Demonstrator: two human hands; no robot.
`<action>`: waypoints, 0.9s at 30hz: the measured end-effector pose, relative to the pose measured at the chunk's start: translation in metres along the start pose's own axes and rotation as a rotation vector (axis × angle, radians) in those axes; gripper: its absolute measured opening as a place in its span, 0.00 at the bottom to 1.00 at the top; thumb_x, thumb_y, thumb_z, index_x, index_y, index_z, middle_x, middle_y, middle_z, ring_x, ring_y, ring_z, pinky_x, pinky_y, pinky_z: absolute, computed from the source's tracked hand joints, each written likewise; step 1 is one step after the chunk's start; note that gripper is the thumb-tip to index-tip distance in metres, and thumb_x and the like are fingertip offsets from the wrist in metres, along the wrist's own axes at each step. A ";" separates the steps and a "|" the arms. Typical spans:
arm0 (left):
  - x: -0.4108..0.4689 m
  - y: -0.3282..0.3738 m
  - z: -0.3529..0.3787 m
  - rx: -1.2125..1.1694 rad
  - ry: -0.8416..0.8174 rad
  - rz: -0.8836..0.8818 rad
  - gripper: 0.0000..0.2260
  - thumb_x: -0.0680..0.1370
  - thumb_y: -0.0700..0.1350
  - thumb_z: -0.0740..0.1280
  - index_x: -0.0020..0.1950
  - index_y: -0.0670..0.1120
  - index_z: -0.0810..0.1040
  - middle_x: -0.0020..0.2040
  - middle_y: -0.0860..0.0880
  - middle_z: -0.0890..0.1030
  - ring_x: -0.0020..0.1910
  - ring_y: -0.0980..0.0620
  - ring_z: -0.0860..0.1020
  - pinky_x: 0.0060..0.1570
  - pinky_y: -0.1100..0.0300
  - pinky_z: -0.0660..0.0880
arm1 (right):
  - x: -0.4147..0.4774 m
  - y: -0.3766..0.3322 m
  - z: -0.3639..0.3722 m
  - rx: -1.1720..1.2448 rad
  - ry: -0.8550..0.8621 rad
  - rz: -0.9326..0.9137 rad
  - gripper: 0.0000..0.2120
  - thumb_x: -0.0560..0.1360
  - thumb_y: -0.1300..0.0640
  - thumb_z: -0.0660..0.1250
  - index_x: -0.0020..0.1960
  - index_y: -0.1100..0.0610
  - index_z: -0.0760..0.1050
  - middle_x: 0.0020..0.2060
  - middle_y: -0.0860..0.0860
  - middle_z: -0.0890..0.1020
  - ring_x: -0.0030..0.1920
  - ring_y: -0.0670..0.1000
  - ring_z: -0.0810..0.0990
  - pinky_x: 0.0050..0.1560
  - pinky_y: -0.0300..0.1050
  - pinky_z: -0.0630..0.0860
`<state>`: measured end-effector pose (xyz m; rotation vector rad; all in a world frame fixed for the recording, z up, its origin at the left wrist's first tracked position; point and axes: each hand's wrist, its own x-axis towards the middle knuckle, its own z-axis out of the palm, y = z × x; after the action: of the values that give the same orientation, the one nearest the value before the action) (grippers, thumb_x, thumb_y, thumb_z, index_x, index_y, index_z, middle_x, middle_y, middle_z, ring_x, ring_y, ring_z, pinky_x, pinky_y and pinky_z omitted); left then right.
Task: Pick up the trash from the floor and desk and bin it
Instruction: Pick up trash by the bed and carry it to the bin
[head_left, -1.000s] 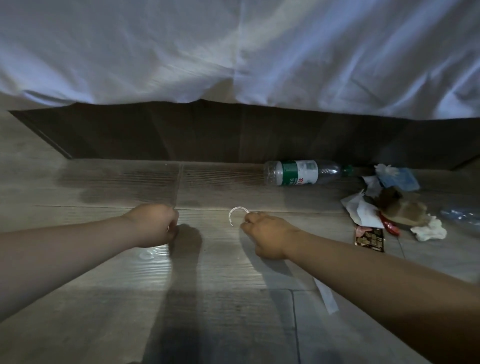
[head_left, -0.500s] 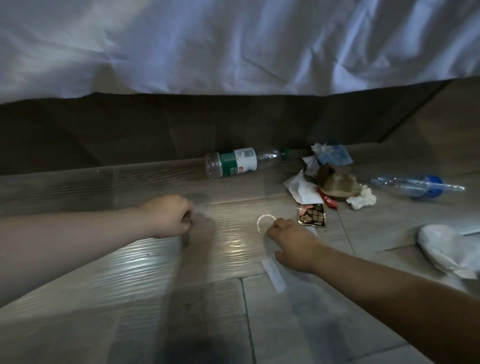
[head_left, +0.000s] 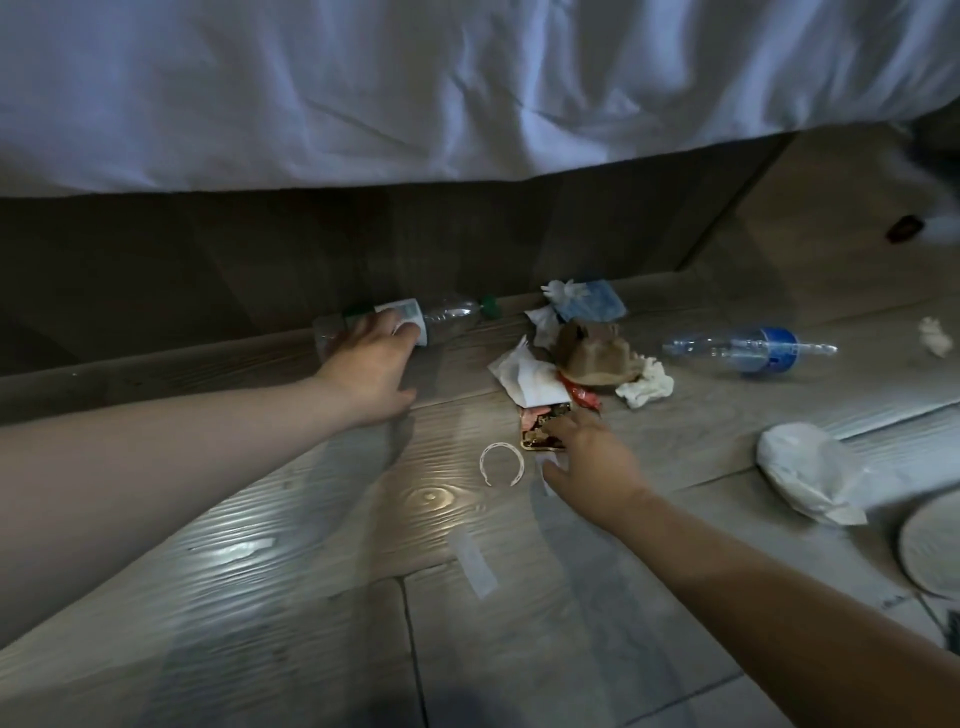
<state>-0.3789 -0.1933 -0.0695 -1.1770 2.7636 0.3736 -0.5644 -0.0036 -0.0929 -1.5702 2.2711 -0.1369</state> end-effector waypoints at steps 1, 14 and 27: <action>0.002 0.000 0.002 0.010 -0.011 -0.021 0.29 0.72 0.52 0.70 0.69 0.46 0.64 0.72 0.45 0.59 0.71 0.42 0.60 0.69 0.48 0.62 | 0.003 0.004 -0.002 0.007 -0.006 0.018 0.18 0.75 0.55 0.66 0.64 0.57 0.73 0.63 0.55 0.72 0.61 0.55 0.72 0.56 0.43 0.71; 0.009 -0.002 0.000 0.079 0.026 -0.131 0.29 0.70 0.53 0.70 0.67 0.46 0.65 0.61 0.44 0.64 0.61 0.42 0.63 0.60 0.49 0.68 | -0.009 0.011 0.016 -0.026 -0.192 0.006 0.35 0.74 0.49 0.66 0.76 0.53 0.57 0.75 0.53 0.58 0.73 0.55 0.59 0.72 0.47 0.62; -0.017 0.001 0.025 -0.189 -0.161 -0.272 0.28 0.66 0.55 0.73 0.59 0.45 0.68 0.59 0.42 0.72 0.59 0.43 0.74 0.51 0.57 0.70 | -0.012 0.004 0.015 0.042 0.102 0.008 0.09 0.75 0.52 0.63 0.48 0.54 0.80 0.45 0.50 0.80 0.48 0.51 0.77 0.44 0.45 0.76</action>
<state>-0.3680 -0.1741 -0.0899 -1.4709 2.4327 0.6761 -0.5587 0.0104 -0.1053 -1.5657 2.3356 -0.2663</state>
